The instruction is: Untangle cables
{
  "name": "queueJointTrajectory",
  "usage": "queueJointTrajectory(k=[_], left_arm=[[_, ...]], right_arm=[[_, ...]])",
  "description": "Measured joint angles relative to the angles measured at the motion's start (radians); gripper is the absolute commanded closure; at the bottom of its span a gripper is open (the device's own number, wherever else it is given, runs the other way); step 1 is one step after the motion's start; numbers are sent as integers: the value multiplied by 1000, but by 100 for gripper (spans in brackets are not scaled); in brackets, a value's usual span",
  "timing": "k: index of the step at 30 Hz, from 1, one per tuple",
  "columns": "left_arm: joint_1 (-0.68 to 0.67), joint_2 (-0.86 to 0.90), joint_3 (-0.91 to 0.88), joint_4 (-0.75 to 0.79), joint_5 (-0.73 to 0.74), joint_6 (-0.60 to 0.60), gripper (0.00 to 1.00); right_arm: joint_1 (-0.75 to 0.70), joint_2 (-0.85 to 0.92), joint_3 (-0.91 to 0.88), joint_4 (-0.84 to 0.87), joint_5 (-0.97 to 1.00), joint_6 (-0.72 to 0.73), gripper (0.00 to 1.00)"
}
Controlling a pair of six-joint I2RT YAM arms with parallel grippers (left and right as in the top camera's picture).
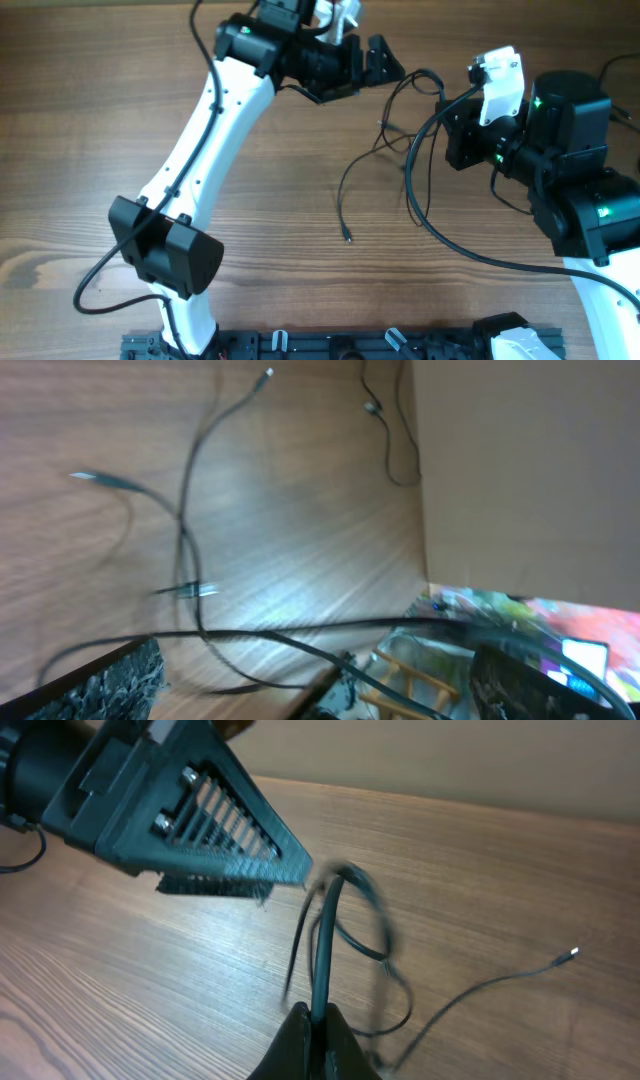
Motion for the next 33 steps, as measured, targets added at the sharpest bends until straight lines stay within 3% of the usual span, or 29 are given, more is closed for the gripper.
queueJointTrajectory(k=[2, 4, 6, 9, 11, 18, 23, 27, 29, 30, 31, 33], left_arm=[[-6, 1, 0, 27, 47, -31, 0], [-4, 1, -1, 93, 132, -102, 7], [1, 1, -1, 148, 189, -221, 14], [6, 1, 0, 167, 207, -428, 15], [4, 1, 0, 168, 165, -516, 6], [-36, 2, -2, 141, -47, -646, 3], [-66, 8, -7, 147, -91, -753, 11], [-85, 40, -7, 204, -83, -822, 24], [-98, 69, -8, 230, -77, -841, 37], [-105, 79, -9, 233, -76, -851, 57], [-111, 90, -9, 235, -76, -854, 96], [-127, 118, -10, 238, -76, -870, 96]], right_arm=[[0, 5, 0, -1, 0, -11, 96], [0, 14, 0, 0, 0, -18, 96], [0, 24, 0, -4, 1, -19, 96], [0, 26, 0, -9, 1, -19, 96], [0, 26, 0, -9, 1, -19, 96], [0, 26, 0, -9, 0, -18, 96], [0, 21, 0, -8, -13, -17, 96], [0, -12, 0, -8, -16, -17, 96], [0, -29, 0, -9, -16, -17, 96], [0, -35, 0, -10, -16, -17, 96], [0, -39, 0, -11, -17, -17, 96], [0, -42, 0, -18, -19, -17, 96]])
